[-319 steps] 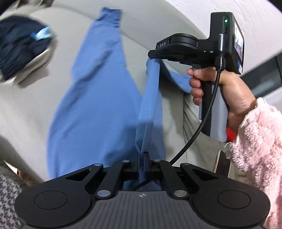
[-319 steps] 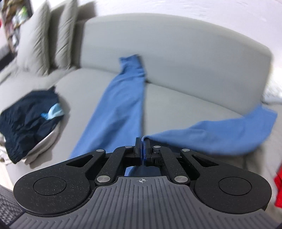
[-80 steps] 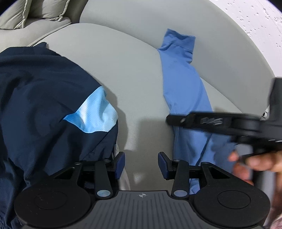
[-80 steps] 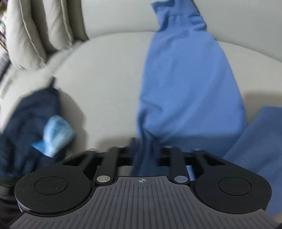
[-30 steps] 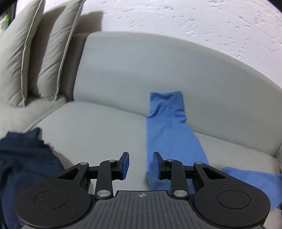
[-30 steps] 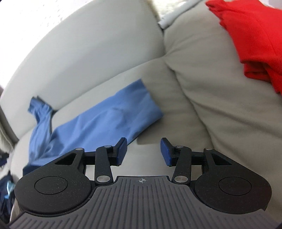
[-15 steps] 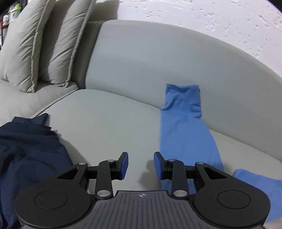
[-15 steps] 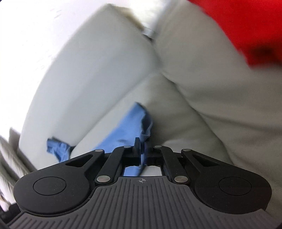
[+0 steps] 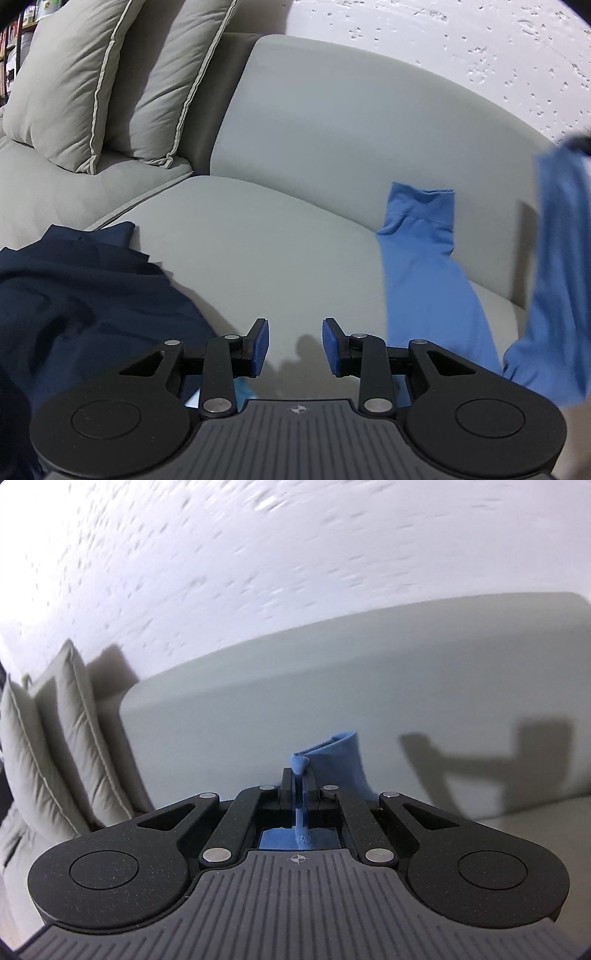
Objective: Fold clothes
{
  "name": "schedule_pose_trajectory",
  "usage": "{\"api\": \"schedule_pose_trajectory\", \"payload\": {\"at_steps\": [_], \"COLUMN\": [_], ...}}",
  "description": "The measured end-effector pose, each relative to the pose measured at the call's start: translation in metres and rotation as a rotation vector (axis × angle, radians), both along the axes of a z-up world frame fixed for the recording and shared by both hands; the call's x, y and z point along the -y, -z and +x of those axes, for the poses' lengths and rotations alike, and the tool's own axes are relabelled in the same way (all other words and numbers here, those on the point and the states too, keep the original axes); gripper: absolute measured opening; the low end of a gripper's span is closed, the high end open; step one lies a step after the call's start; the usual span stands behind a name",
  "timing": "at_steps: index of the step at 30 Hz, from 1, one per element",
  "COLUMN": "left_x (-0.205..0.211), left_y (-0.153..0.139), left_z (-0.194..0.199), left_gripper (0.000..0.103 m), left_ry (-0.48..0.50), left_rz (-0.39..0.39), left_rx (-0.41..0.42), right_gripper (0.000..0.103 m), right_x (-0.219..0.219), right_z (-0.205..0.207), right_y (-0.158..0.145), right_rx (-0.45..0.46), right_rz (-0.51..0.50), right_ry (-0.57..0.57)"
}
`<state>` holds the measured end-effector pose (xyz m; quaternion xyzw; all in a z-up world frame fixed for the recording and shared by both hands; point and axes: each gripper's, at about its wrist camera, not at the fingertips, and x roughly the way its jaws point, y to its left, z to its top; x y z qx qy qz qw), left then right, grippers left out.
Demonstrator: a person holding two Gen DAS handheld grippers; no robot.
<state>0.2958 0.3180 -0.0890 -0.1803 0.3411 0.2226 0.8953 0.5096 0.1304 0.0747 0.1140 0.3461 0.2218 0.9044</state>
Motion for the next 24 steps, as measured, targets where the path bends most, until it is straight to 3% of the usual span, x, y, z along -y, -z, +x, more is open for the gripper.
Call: {"api": "schedule_pose_trajectory", "payload": {"at_steps": [5,10,11,12,13,14,15,18,20,24], "left_x": [-0.023,-0.038,-0.039,-0.039,-0.039,-0.040,-0.041,-0.034,-0.029,-0.018], "left_y": [0.007,0.013,0.014,0.015,0.015,0.015,0.015,0.009,0.005,-0.006], "left_z": [-0.008,-0.008,-0.007,-0.007,-0.007,-0.007,-0.007,-0.006,-0.005,0.001], "left_gripper": [0.030,0.031,0.031,0.031,0.031,0.031,0.031,0.031,0.030,0.030], "left_ry": [-0.054,-0.081,-0.074,-0.069,-0.066,-0.064,-0.061,-0.003,0.053,0.167], "left_rz": [-0.059,-0.114,-0.122,-0.119,-0.117,-0.123,-0.129,-0.154,-0.192,-0.232], "left_rx": [0.009,0.009,0.007,0.004,0.003,0.006,0.010,0.055,0.096,0.169], "right_gripper": [0.002,0.003,0.004,0.018,0.022,0.041,0.052,0.063,0.069,0.070], "right_x": [-0.099,-0.161,-0.170,-0.182,-0.193,-0.195,-0.196,-0.197,-0.176,-0.080], "right_z": [0.035,0.061,0.066,0.073,0.078,0.077,0.075,0.062,0.051,0.001], "right_y": [0.027,0.060,0.067,0.075,0.083,0.085,0.085,0.074,0.063,0.060], "right_rx": [0.004,0.027,0.030,0.022,0.011,0.008,0.022,0.110,0.112,0.058], "right_rz": [-0.103,-0.208,-0.221,-0.223,-0.220,-0.218,-0.228,-0.299,-0.301,-0.275], "right_ry": [-0.035,-0.021,-0.021,-0.053,-0.093,-0.110,-0.123,-0.131,-0.149,-0.233]}}
